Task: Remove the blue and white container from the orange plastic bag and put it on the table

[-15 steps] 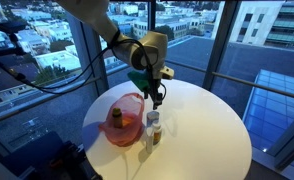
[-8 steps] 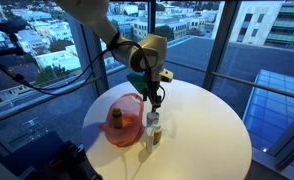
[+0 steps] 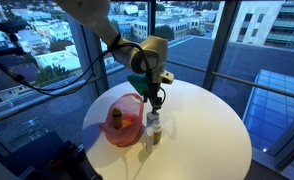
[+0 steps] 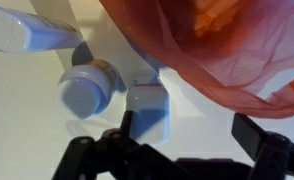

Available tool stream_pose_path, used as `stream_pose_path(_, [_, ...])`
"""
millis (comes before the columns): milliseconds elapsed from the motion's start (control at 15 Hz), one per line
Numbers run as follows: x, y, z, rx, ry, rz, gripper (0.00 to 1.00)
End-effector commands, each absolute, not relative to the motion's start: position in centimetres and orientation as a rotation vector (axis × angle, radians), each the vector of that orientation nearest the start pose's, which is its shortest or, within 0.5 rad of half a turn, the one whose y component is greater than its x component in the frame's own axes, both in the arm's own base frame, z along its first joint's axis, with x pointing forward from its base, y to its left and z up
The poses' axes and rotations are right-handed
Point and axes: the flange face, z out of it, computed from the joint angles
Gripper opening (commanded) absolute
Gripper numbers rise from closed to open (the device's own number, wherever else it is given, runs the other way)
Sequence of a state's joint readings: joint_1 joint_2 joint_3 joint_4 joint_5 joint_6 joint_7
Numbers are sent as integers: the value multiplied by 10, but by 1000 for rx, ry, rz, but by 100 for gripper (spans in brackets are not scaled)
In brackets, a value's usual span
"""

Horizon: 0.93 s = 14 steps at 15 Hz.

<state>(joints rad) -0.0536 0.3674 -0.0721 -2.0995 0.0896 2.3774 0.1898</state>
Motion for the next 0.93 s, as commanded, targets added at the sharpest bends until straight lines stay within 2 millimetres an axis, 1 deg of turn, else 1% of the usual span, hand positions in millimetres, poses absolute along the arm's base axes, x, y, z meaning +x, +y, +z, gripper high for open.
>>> stream_pose_path(0, [569,-75,235,-3045,564,113,100])
stream_pose_path(400, [572,-75,232,-3047,556,87,100])
stream_pose_path(867, [570,-77,226,-3046,555,96,100])
